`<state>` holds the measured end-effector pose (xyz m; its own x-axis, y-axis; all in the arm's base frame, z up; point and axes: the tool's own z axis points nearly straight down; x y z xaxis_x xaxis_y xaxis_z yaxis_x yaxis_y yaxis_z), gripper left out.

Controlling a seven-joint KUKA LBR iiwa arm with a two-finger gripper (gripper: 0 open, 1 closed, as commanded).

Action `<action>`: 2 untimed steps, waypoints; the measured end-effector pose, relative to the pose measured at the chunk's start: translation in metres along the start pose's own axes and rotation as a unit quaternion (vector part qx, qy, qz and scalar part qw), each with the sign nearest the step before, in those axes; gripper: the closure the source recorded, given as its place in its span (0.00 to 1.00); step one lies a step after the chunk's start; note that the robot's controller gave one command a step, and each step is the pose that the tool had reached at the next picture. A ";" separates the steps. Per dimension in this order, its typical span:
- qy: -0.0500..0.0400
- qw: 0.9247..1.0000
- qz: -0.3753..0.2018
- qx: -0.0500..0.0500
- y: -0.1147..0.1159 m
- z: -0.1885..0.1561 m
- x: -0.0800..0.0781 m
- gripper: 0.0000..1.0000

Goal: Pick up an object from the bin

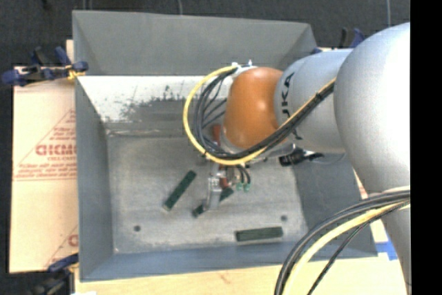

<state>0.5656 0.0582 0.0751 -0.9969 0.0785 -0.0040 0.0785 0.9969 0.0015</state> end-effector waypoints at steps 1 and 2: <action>0.000 1.000 -0.020 0.000 0.074 0.000 -0.040 1.00; 0.000 1.000 -0.020 0.000 0.074 0.000 -0.040 1.00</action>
Offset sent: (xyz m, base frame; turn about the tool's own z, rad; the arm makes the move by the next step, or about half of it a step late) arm 0.0000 0.0000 0.0000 0.0000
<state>0.6117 0.1291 0.0757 -0.9992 0.0393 -0.0040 0.0393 0.9992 0.0013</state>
